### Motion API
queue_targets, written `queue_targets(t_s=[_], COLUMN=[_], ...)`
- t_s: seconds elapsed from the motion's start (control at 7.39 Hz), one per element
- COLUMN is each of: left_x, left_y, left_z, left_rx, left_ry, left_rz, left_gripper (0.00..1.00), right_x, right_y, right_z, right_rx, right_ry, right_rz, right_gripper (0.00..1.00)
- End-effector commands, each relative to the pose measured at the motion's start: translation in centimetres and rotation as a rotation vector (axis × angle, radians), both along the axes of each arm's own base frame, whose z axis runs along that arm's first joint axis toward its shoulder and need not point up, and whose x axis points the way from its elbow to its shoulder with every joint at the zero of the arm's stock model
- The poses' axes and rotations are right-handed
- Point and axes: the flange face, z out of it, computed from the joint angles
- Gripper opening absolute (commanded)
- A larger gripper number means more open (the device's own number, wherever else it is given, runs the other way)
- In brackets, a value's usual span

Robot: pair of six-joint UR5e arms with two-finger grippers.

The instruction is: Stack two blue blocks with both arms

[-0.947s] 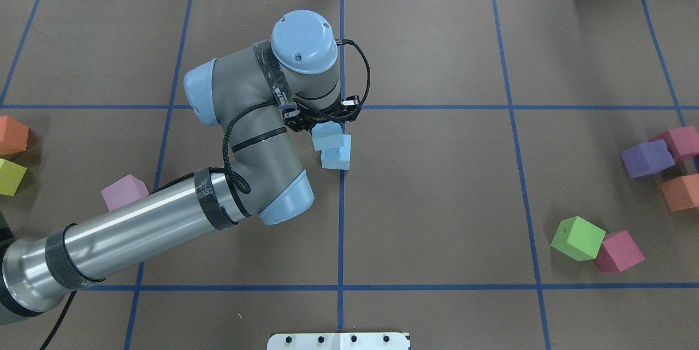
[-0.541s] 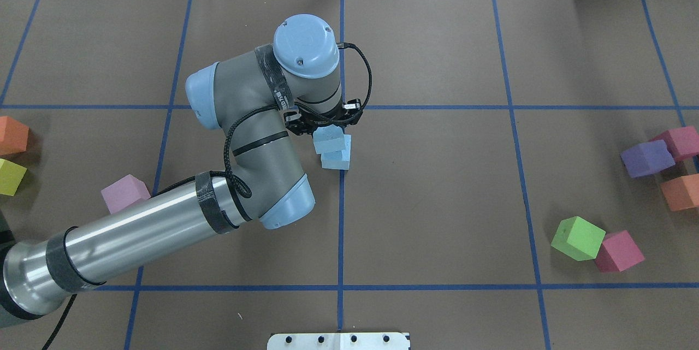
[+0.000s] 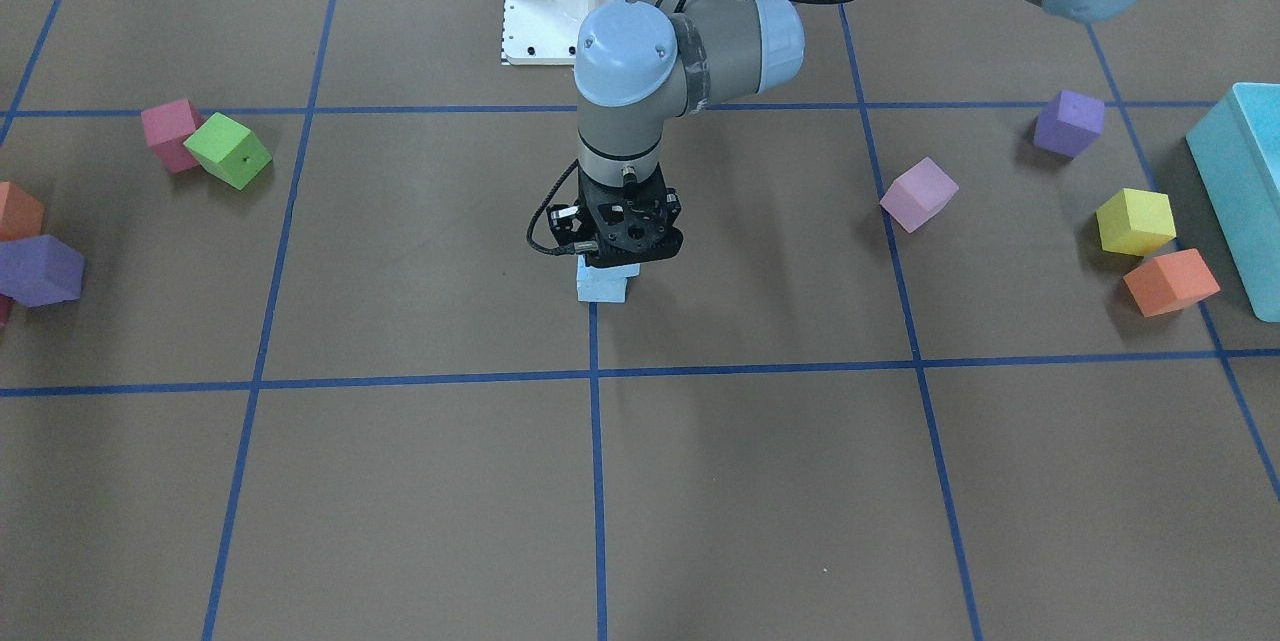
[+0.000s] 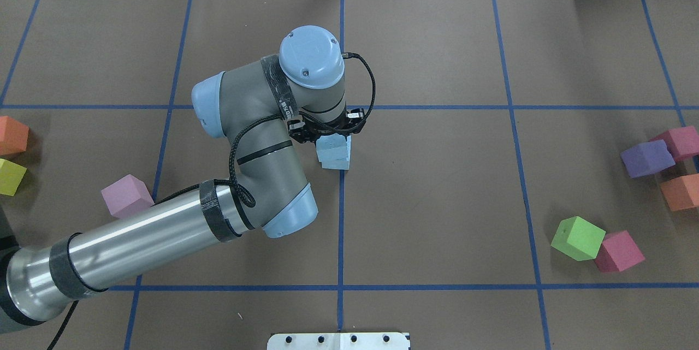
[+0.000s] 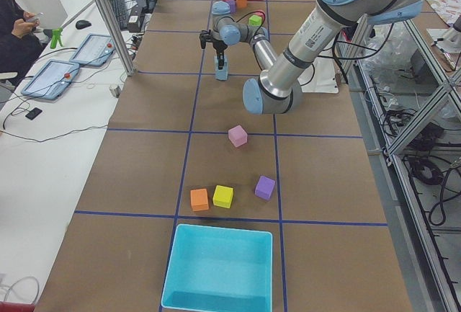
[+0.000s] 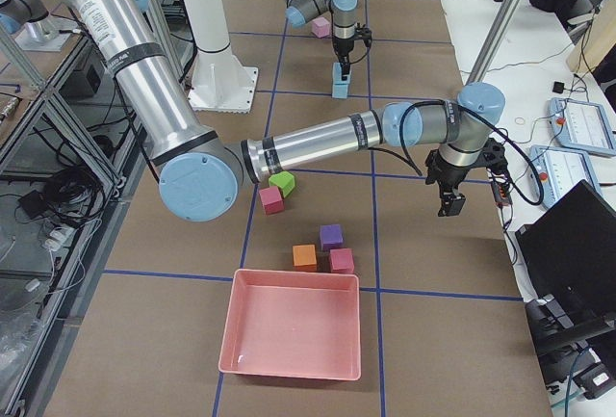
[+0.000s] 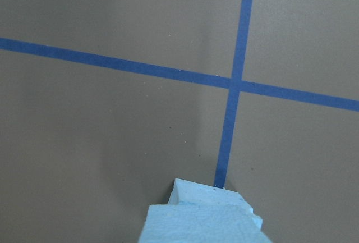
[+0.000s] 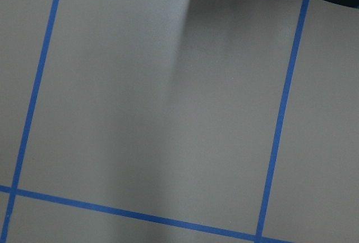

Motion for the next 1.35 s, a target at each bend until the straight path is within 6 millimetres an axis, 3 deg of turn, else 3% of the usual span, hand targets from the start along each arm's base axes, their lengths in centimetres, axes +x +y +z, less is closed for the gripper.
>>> queue_targets(t_s=[0.0, 0.41, 0.81, 0.95, 1.08, 1.22], left_x=[0.0, 0.0, -1.2, -2.6, -6.1, -10.9], left_y=[0.1, 0.1, 0.5, 0.9, 1.3, 0.4], left_z=[-0.1, -0.1, -1.3, -1.6, -2.3, -3.9], left_rx=[0.001, 0.003, 0.028, 0.047, 0.087, 0.123], left_ry=[0.001, 0.003, 0.029, 0.052, 0.052, 0.033], left_rz=[0.001, 0.002, 0.008, 0.012, 0.027, 0.053], left_gripper=[0.62, 0.94, 0.97, 0.97, 0.97, 0.97], right_x=[0.0, 0.0, 0.0, 0.0, -0.1, -0.1], right_y=[0.0, 0.0, 0.0, 0.0, 0.0, 0.0], right_z=[-0.1, -0.2, -0.1, -0.2, -0.2, 0.0], right_rx=[0.001, 0.002, 0.001, 0.002, 0.002, -0.002], right_ry=[-0.001, -0.001, -0.001, -0.001, 0.001, 0.001], right_rz=[0.000, 0.000, 0.000, 0.000, -0.001, 0.000], right_gripper=[1.00, 1.00, 1.00, 1.00, 1.00, 1.00])
